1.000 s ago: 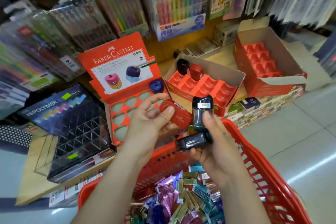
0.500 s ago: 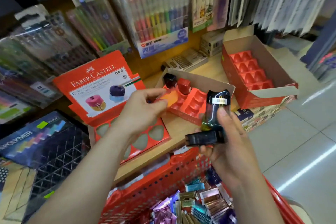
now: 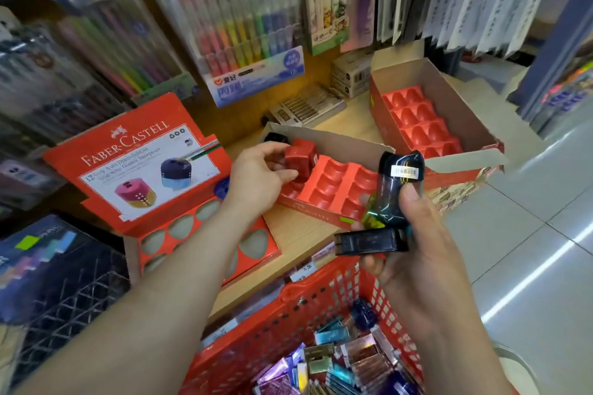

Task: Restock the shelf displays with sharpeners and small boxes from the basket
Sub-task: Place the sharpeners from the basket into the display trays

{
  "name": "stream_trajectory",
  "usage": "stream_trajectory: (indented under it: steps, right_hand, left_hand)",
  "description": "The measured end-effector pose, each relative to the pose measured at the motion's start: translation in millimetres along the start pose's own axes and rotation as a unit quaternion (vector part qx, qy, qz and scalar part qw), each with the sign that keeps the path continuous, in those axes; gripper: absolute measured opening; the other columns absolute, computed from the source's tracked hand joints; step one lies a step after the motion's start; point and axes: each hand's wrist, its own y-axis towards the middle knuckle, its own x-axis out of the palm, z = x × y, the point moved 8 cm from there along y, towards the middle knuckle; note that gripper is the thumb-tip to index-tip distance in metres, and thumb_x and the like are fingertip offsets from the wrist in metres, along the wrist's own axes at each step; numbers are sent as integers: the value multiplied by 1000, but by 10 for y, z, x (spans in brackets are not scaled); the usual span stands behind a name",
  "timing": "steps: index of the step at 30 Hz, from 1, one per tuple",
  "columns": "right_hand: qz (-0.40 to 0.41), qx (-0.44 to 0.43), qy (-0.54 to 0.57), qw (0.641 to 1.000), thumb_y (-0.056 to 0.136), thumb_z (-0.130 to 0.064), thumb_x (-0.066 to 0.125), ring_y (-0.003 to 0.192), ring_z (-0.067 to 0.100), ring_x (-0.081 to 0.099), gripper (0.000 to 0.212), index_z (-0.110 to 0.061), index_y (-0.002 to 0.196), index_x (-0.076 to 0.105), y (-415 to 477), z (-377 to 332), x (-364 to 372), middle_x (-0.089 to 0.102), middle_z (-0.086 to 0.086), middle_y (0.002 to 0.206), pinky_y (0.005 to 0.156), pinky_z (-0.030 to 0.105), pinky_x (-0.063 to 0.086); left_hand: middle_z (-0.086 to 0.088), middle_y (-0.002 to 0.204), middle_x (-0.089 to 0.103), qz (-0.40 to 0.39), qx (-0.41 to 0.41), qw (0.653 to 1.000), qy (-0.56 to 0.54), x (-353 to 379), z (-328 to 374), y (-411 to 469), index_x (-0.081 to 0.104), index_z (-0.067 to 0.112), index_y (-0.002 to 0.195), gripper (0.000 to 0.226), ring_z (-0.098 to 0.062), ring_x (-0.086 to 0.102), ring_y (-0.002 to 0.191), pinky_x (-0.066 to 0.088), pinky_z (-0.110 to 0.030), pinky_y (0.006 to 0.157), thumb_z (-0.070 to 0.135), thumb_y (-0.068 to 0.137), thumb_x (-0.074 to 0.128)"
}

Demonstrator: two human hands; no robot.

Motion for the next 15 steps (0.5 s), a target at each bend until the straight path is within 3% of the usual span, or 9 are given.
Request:
stream_trajectory:
  steps: [4, 6, 9, 12, 15]
  right_hand:
    - [15, -1, -7, 1000, 75, -42, 66, 68, 20, 66, 30, -24, 98, 66, -14, -4, -34, 62, 12, 95, 41, 22, 48]
    - [18, 0, -11, 1000, 80, -38, 64, 66, 19, 66, 26, -22, 100, 66, -23, 0, -7, 60, 12, 94, 42, 22, 49]
    - [24, -3, 3, 1000, 82, -34, 64, 68, 21, 66, 18, -21, 94, 67, -36, 25, 52, 62, 8, 89, 44, 25, 51]
    - [29, -1, 40, 999, 83, -32, 64, 74, 25, 66, 15, -20, 92, 64, -59, 101, 96, 61, 10, 92, 49, 29, 54]
    - [30, -3, 86, 996, 82, -35, 63, 75, 22, 68, 20, -21, 96, 64, -93, 152, 153, 65, 6, 93, 52, 30, 55]
  left_hand:
    - [-1, 98, 66, -19, 20, 998, 58, -9, 61, 0, 54, 25, 115, 51, -13, 67, 80, 57, -32, 73, -3, 76, 69]
    - [7, 97, 63, -16, 25, 998, 49, -5, 104, -64, 50, 27, 108, 44, -12, 66, 81, 56, -29, 68, 6, 75, 71]
    - [17, 84, 62, 45, 59, 991, 110, -47, 204, -130, 62, 29, 84, 13, -3, 60, 78, 45, -22, 66, 26, 80, 74]
    - [17, 78, 62, 52, 55, 988, 135, -31, 251, -145, 65, 28, 75, 11, -6, 59, 80, 41, -24, 70, 29, 83, 72]
    - [12, 85, 66, 44, 41, 987, 150, -72, 368, -284, 68, 28, 75, 13, -10, 61, 86, 43, -27, 72, 36, 86, 68]
